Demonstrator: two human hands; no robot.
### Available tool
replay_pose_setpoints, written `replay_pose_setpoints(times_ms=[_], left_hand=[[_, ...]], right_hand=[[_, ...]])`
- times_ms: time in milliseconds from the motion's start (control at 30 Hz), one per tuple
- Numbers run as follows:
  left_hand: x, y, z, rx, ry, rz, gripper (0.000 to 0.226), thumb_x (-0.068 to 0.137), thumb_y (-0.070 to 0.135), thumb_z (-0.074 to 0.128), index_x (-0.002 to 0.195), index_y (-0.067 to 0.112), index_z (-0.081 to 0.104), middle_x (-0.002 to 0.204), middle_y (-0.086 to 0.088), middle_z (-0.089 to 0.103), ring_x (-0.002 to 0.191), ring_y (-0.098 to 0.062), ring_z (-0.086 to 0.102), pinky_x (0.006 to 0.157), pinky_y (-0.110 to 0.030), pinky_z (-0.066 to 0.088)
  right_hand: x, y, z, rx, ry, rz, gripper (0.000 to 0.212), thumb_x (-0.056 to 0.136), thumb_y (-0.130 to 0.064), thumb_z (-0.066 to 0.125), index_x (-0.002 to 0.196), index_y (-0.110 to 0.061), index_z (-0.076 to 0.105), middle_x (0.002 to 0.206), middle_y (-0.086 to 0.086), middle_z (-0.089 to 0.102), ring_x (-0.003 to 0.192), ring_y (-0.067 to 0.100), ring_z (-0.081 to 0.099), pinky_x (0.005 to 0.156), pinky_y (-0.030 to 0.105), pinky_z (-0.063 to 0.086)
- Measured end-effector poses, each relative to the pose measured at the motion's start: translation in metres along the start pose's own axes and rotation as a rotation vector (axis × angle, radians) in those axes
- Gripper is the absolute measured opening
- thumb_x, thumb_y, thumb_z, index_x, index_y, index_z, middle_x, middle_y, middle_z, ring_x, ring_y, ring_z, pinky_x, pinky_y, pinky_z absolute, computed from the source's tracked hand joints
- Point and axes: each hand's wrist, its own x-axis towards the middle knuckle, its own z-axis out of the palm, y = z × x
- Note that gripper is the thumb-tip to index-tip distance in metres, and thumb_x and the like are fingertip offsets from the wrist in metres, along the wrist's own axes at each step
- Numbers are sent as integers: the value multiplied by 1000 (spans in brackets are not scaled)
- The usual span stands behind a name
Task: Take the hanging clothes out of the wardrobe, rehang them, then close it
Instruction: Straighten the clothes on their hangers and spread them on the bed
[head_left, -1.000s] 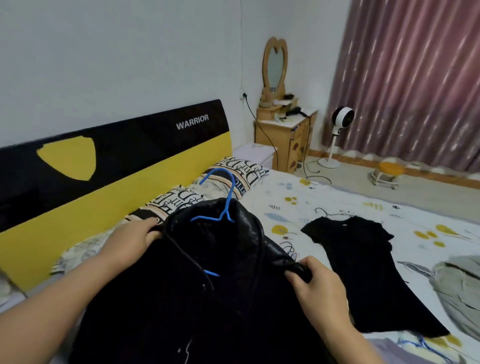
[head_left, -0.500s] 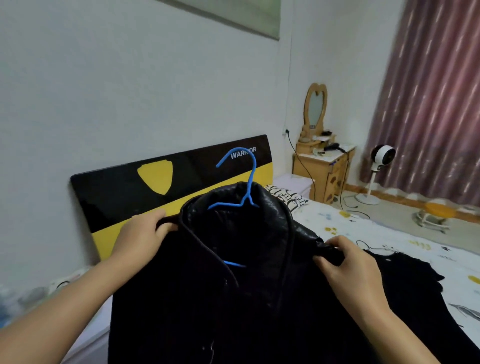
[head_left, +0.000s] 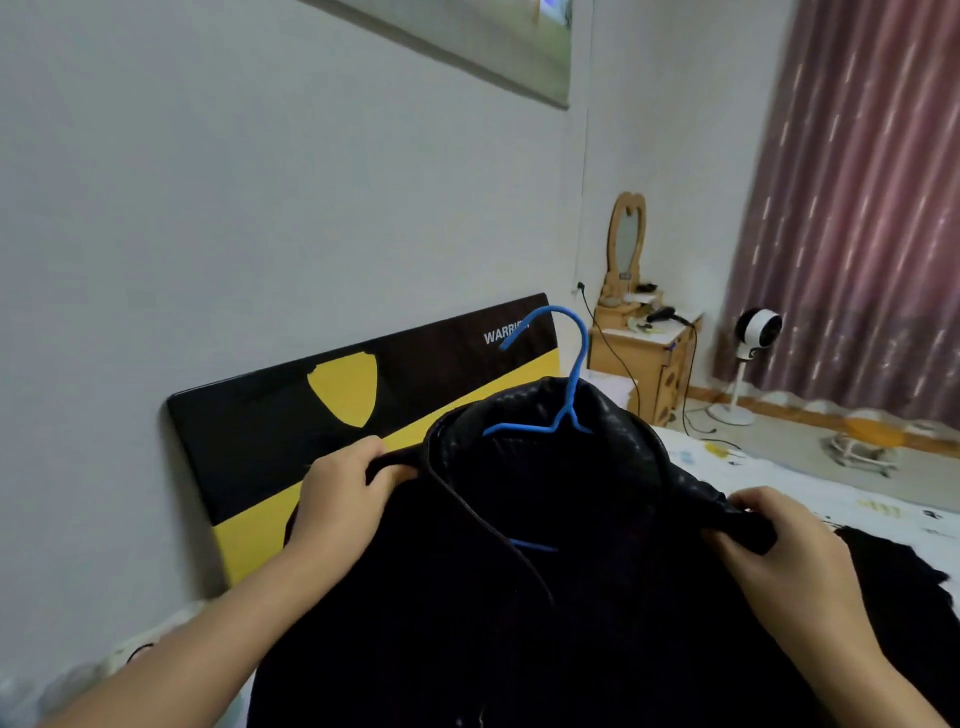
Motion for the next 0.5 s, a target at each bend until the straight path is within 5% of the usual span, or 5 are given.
replay_pose_setpoints(times_ms=[500], left_hand=[[157,-95,44,39,-73,-52,22,85,21,64,68,7,60,59,-2,55,58,-16,49,51,-29,31]], right_hand=[[110,-23,139,23,-122,38,22,76,-13,75,84,-20,56,84,3,61,83,24,56,70,33,40]])
